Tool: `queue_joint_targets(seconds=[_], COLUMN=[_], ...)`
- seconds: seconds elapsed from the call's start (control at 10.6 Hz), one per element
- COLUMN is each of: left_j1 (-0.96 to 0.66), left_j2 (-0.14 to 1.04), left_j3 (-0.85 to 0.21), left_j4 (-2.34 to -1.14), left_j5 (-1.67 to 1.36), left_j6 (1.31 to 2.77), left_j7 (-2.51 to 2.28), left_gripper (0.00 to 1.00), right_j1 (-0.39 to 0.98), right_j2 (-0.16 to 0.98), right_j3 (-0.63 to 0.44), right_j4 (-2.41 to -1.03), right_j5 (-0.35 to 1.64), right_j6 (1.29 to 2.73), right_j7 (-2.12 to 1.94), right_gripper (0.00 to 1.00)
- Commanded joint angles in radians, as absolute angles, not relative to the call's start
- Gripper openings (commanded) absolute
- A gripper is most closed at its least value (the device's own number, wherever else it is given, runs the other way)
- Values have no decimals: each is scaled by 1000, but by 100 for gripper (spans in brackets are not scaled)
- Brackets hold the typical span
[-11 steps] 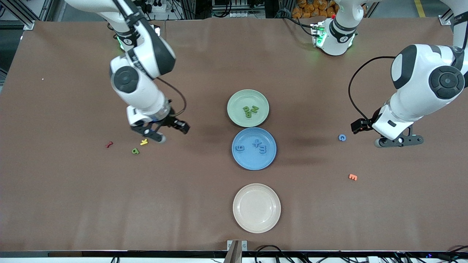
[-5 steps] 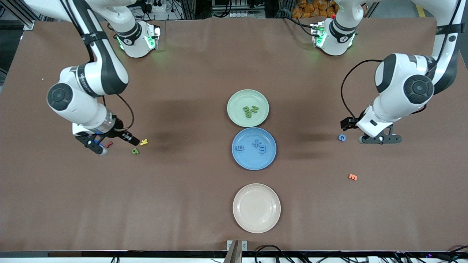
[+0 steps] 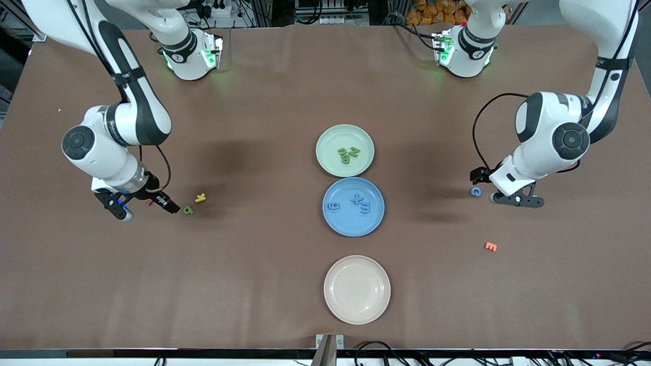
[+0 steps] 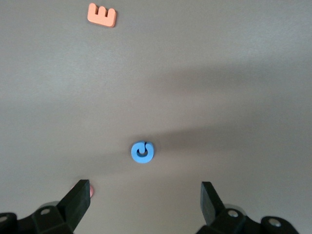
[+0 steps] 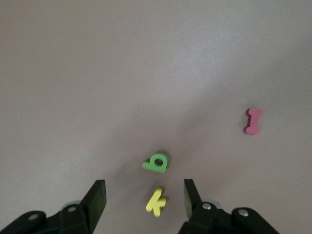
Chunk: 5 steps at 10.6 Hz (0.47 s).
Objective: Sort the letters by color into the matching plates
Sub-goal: 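Grasp blue c with the left gripper while the right gripper grasps green a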
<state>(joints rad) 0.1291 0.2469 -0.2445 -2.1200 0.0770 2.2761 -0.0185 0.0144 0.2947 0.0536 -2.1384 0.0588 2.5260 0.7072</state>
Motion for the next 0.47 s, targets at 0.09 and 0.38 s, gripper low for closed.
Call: queue_joint_targets(seconds=[0.09, 0.38], left_j1=[130, 135], left_j2=[330, 383], left_j3=[-241, -236], left_j4=[-2114, -2108], left_j5=[60, 144], left_j6=[2359, 2376], left_j7=[-11, -61], left_gripper=[100, 100], right_j1=[38, 52], right_j2=[388, 432], right_j3=[46, 37], right_j4=[-2129, -2123], right_j5=[97, 97], right_j6=[2623, 2663], right_j7=[703, 704], right_gripper=[73, 73])
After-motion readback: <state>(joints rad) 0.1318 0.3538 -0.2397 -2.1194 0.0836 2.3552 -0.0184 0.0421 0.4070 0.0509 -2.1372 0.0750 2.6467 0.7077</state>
